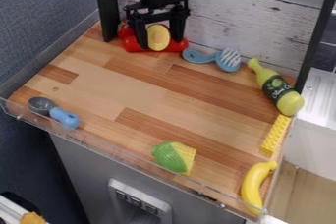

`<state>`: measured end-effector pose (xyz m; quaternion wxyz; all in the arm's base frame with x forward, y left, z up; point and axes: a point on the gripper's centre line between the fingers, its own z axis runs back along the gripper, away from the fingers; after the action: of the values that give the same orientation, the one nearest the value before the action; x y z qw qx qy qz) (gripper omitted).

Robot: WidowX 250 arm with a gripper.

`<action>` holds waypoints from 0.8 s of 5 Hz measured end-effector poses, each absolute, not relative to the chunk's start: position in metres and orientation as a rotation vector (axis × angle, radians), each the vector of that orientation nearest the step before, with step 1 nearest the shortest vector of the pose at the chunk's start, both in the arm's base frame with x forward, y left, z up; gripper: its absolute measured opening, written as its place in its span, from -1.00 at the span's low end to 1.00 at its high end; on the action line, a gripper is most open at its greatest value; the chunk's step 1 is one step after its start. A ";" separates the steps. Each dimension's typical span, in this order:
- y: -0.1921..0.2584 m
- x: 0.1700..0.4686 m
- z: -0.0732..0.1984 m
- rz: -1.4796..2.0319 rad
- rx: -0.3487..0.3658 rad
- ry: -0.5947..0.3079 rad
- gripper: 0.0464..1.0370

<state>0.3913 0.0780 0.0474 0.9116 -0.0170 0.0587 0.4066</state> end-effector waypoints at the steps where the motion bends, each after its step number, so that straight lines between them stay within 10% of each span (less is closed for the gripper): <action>1: 0.078 0.394 0.032 0.681 -0.042 0.110 0.91; 4: 0.067 0.396 0.010 0.675 -0.056 0.084 0.74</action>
<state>0.3963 0.0674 0.0095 0.9423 -0.0277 0.0414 0.3311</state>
